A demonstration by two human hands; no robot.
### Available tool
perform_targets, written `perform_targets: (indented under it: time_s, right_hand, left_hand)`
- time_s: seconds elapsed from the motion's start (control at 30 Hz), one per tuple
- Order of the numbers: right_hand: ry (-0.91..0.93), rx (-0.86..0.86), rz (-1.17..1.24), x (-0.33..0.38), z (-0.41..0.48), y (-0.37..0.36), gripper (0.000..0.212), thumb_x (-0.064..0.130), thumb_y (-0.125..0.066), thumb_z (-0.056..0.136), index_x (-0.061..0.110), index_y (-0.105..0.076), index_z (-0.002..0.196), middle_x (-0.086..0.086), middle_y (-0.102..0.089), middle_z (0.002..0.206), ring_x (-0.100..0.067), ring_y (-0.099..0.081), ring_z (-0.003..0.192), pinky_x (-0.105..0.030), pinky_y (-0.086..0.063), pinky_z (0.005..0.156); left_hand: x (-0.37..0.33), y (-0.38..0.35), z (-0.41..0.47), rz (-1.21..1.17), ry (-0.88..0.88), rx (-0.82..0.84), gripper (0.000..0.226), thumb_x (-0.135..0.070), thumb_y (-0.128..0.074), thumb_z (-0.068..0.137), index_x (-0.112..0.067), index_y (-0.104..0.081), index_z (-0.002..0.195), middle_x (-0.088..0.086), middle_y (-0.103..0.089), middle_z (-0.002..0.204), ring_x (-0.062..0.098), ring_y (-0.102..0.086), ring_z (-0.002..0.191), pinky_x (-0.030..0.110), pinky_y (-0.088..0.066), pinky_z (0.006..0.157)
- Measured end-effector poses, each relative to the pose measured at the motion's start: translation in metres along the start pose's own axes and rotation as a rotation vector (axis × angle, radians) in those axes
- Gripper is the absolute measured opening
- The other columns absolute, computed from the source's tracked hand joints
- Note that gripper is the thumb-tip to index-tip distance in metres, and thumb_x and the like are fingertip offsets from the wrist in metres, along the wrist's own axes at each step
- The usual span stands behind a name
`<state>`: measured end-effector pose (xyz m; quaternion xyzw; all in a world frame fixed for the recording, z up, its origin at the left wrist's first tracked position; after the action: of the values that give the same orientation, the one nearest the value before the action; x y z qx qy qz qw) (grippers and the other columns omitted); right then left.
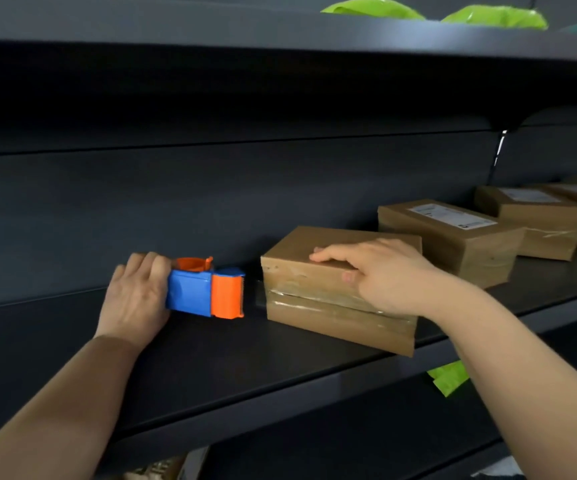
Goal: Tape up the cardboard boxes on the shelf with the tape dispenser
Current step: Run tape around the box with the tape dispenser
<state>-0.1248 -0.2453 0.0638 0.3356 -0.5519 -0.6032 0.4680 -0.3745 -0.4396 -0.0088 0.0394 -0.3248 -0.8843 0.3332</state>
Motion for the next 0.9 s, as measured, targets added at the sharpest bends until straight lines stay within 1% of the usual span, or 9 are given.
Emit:
perform_targets:
  time_s: [0.2,0.27,0.37,0.5,0.57,0.63,0.7,0.83,0.9]
  right_hand:
    - [0.05,0.018,0.026,-0.002,0.002,-0.001,0.046,0.026,-0.039,0.103,0.055,-0.035,0.139,0.028,-0.034,0.149,-0.012,-0.033,0.138,-0.033,-0.028,0.107]
    - [0.066,0.029,0.046,-0.003,0.002,-0.001,0.047,0.026,-0.04,0.104,0.055,-0.035,0.139,0.029,-0.033,0.149,-0.01,-0.031,0.139,-0.032,-0.027,0.107]
    - [0.064,0.048,0.057,-0.005,0.003,-0.002,0.046,0.025,-0.041,0.103,0.055,-0.036,0.139,0.025,-0.035,0.149,-0.012,-0.031,0.139,-0.033,-0.027,0.108]
    - [0.022,0.032,0.092,-0.006,0.005,0.003,0.052,0.01,-0.044,0.097,0.053,-0.049,0.127,0.022,-0.045,0.142,-0.011,-0.039,0.131,-0.033,-0.033,0.102]
    - [-0.024,-0.11,0.086,0.001,0.01,0.006,0.043,0.008,-0.044,0.09,0.044,-0.057,0.112,0.018,-0.057,0.125,-0.012,-0.05,0.115,-0.032,-0.037,0.092]
    - [-0.046,-0.413,-0.034,0.02,0.02,0.0,0.023,0.023,-0.041,0.09,0.033,-0.059,0.102,0.011,-0.064,0.105,-0.016,-0.059,0.096,-0.035,-0.036,0.09]
    - [-0.055,-0.659,-0.167,0.039,0.031,-0.016,0.03,0.037,-0.035,0.093,0.024,-0.062,0.095,0.004,-0.066,0.088,-0.02,-0.062,0.081,-0.04,-0.036,0.093]
    - [0.011,-0.863,-0.368,0.049,0.051,-0.051,0.036,0.04,-0.042,0.099,0.018,-0.059,0.075,-0.001,-0.056,0.07,-0.022,-0.055,0.064,-0.038,-0.037,0.067]
    - [0.02,-0.946,-0.395,0.049,0.056,-0.051,0.037,0.04,-0.044,0.099,0.019,-0.057,0.072,-0.001,-0.052,0.066,-0.022,-0.051,0.06,-0.038,-0.033,0.062]
  left_hand:
    - [-0.005,0.001,0.002,0.124,0.002,-0.022,0.041,0.01,-0.072,0.054,-0.003,-0.054,0.088,0.016,-0.055,0.082,0.036,-0.049,0.077,0.044,-0.037,0.064]
    - [-0.009,0.0,0.005,0.158,-0.013,-0.04,0.035,0.01,-0.066,0.06,-0.004,-0.051,0.089,0.016,-0.054,0.082,0.036,-0.049,0.076,0.045,-0.039,0.063]
    - [-0.017,-0.005,0.01,0.178,-0.024,-0.032,0.035,0.011,-0.067,0.06,-0.003,-0.052,0.088,0.017,-0.055,0.081,0.037,-0.05,0.076,0.045,-0.039,0.064]
    - [-0.026,-0.006,0.009,0.14,-0.055,-0.016,0.038,0.009,-0.069,0.055,-0.003,-0.053,0.088,0.016,-0.056,0.083,0.036,-0.05,0.076,0.044,-0.037,0.065]
    - [-0.028,-0.004,0.008,0.121,-0.058,-0.011,0.043,0.007,-0.072,0.05,-0.003,-0.055,0.087,0.015,-0.057,0.083,0.035,-0.051,0.076,0.041,-0.035,0.067]
    - [-0.03,-0.002,0.006,0.1,-0.062,-0.01,0.04,0.005,-0.07,0.051,-0.004,-0.055,0.088,0.014,-0.057,0.084,0.034,-0.051,0.077,0.041,-0.035,0.067]
    - [-0.033,0.001,0.005,0.085,-0.082,-0.02,0.037,0.003,-0.065,0.054,-0.006,-0.053,0.088,0.013,-0.057,0.083,0.034,-0.051,0.076,0.041,-0.036,0.066]
    - [-0.033,-0.001,0.003,0.078,-0.071,-0.006,0.042,0.008,-0.07,0.047,-0.005,-0.053,0.083,0.013,-0.055,0.078,0.034,-0.051,0.071,0.04,-0.04,0.062]
    - [-0.031,-0.003,0.005,0.076,-0.047,0.0,0.043,0.008,-0.07,0.047,-0.005,-0.053,0.083,0.013,-0.055,0.078,0.035,-0.051,0.072,0.04,-0.041,0.061]
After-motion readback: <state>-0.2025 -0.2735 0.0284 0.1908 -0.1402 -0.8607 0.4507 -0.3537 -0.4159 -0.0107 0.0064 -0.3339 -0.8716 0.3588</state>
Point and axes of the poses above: each hand's wrist, its own z-axis towards the middle knuckle, its own y-axis out of the back of the hand, x = y × z, the point moved 5 cm from there along z, towards the middle knuckle
